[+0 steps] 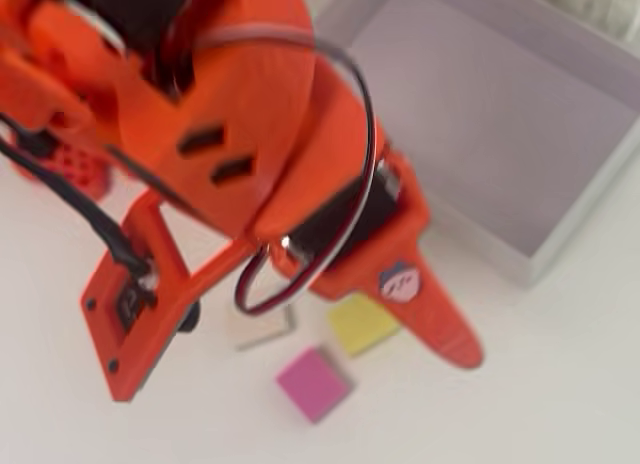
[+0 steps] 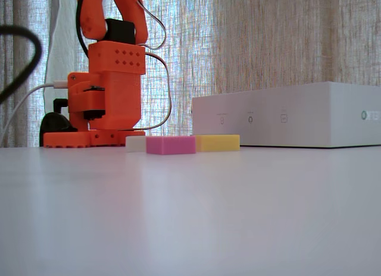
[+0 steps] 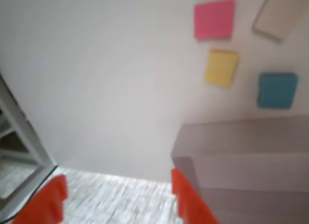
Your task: Grasp the yellow cuboid and put it in the bin.
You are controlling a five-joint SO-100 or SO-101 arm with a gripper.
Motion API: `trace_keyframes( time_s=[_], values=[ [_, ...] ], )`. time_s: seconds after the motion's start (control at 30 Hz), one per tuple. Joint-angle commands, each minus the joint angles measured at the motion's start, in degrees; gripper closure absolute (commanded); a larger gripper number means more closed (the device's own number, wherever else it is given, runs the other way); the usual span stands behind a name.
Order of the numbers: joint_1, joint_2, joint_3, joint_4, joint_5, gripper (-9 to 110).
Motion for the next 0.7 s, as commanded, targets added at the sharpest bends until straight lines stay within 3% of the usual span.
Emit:
trace_keyframes(
  time_s=[0.0,0.3,0.67],
  values=[
    [0.79,-0.26,4.13,-1.41,-0.09,74],
    [4.13,-1.76,18.19,-10.55,-1.67,74],
    [4.39,-7.65,20.30,-14.50,-2.11,74]
  ],
)
